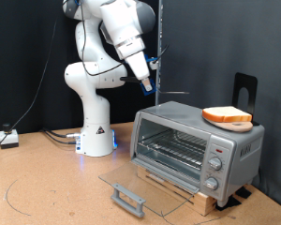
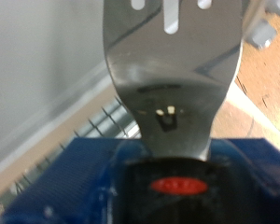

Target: Make a piece of toast with the oven

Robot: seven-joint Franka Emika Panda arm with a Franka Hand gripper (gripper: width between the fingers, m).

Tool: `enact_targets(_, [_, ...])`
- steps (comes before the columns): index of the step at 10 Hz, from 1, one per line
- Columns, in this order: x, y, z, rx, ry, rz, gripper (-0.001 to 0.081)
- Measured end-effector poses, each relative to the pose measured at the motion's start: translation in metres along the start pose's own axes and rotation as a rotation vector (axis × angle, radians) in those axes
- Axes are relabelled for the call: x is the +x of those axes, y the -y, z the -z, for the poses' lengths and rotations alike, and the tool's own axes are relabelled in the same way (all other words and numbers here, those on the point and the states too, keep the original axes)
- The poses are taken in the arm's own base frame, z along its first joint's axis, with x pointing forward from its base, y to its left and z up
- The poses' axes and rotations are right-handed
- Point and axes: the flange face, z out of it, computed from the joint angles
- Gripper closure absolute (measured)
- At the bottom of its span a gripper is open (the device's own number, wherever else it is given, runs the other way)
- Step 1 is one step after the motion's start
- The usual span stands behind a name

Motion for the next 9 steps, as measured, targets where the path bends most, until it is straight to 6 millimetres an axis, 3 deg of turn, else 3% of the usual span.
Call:
enact_targets(4, [-0.029, -0.042, 0.023, 0.078, 0.055, 0.041, 0.0412])
enact_targets(6, [-0.022, -0.039, 0.023, 0.047, 0.04, 0.061, 0.0412])
enact_targets(9, [0.007, -0.022, 0.01, -0.031, 0.124, 0.128, 0.0412])
